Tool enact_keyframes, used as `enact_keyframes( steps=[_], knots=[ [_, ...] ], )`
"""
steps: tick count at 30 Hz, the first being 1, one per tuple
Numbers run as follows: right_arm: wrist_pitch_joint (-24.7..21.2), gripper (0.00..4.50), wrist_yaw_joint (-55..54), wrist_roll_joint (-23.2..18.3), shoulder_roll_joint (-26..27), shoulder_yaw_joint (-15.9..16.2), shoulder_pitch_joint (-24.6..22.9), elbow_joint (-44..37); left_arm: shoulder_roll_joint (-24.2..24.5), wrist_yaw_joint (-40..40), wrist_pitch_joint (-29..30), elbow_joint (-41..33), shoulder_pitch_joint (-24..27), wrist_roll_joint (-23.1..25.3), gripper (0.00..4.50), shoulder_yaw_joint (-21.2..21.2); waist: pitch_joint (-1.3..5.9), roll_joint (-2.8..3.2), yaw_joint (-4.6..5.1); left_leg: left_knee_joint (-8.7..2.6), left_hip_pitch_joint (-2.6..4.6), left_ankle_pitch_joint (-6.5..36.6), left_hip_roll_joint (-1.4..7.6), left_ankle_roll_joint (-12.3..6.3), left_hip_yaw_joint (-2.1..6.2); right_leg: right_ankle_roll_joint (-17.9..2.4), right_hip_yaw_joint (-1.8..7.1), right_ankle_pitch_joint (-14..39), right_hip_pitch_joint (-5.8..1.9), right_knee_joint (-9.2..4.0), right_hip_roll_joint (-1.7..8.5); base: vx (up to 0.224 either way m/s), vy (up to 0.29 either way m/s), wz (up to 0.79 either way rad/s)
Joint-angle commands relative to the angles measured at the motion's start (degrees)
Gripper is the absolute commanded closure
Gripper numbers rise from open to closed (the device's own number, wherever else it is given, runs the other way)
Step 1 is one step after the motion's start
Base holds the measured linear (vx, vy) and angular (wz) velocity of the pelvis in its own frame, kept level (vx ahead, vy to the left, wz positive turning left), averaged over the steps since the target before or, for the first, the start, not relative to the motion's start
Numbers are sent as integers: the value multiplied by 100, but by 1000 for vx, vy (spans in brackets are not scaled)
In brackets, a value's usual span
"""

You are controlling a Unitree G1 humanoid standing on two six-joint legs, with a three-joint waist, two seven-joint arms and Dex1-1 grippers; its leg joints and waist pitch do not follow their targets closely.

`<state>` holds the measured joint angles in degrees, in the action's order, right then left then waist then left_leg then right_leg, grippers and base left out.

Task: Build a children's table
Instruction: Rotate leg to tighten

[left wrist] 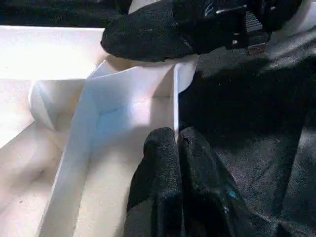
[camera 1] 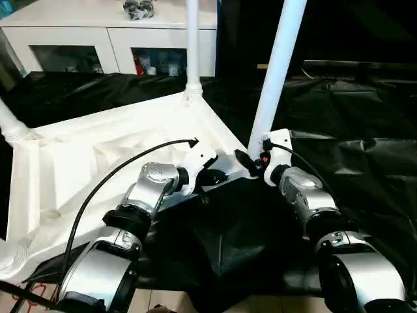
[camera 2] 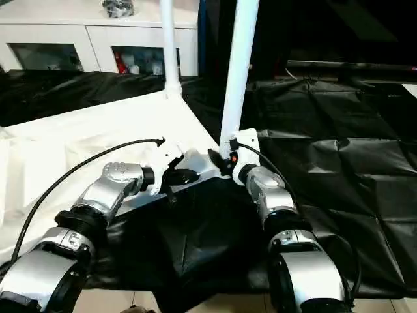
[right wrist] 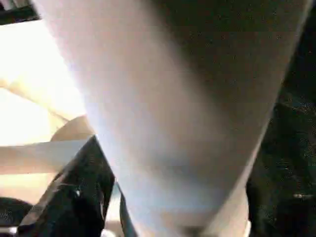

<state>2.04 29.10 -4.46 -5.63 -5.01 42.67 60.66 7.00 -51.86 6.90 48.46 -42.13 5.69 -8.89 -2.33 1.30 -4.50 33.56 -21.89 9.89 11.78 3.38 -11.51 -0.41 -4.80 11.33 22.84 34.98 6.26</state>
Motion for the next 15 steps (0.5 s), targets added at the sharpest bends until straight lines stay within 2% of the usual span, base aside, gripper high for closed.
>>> enact_keyframes(
  steps=[1, 4, 5, 8, 15],
  knots=[
    [-103, 65, 523, 178, 307, 483, -116, 275, -244, -345, -244, -231, -71, -166, 450, -256, 335, -41, 15, -413, 93, 1220, 162, -296, 77, -1342, 239, 748, -251, -414, 255, 0, 0, 0],
    [152, 65, 1254, 176, 135, 621, -169, 110, -98, -663, -325, -305, -15, -203, 450, -300, 347, -39, 6, -395, 77, 1190, 170, -362, 72, -1382, 234, 637, -273, -401, 260, 0, 0, 0],
    [301, 65, 1657, 190, 23, 728, -221, -2, -16, -853, -402, -330, 7, -207, 450, -339, 351, -43, 1, -382, 75, 1112, 178, -433, 64, -1452, 226, 473, -275, -379, 254, 0, 0, 0],
    [383, 65, 2149, 202, -115, 806, -279, -105, 81, -1060, -442, -346, 18, -218, 450, -360, 349, -38, -16, -368, 77, 1035, 182, -533, 56, -1526, 221, 340, -275, -360, 247, 0, 0, 0],
    [86, 65, 3906, 13, -546, 1055, -526, -540, 356, -1551, -539, -287, -15, -214, 450, -399, 335, -45, -79, -382, 106, 1282, 207, -518, 59, -1523, 235, 702, -262, -389, 261, 0, 0, 0]
  ],
)
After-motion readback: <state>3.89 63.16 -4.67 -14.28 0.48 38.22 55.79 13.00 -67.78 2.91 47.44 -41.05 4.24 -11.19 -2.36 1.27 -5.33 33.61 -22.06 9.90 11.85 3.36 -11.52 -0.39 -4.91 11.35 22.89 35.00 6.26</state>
